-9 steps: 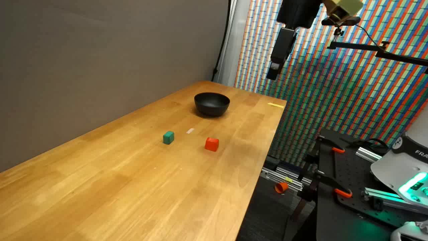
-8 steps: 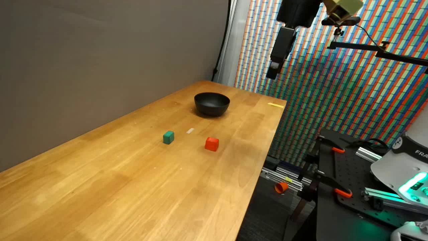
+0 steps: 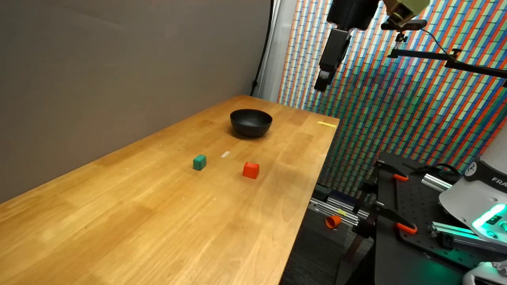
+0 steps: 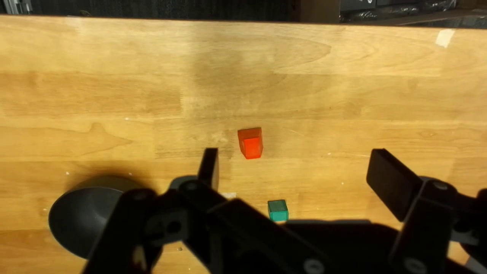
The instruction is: Put the orange and green block inside the black bowl
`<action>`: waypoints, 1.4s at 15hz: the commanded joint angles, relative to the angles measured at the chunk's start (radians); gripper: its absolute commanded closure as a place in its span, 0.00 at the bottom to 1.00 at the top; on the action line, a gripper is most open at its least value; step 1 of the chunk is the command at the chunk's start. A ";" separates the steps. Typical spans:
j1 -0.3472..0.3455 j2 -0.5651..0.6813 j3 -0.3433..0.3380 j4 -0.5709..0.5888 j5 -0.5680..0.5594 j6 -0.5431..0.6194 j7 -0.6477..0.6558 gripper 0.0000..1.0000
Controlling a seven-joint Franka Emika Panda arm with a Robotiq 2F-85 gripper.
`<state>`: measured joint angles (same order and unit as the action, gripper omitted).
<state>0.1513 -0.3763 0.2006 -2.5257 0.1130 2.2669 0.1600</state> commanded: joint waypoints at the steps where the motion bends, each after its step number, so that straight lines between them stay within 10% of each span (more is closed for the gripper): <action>1: -0.032 0.099 0.012 0.044 -0.071 0.075 0.055 0.00; 13: -0.031 0.761 -0.042 0.426 -0.124 0.244 -0.065 0.00; 21: 0.023 0.914 -0.073 0.530 -0.152 0.223 -0.028 0.00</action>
<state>0.1364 0.5116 0.1601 -2.0320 -0.0329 2.5178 0.1219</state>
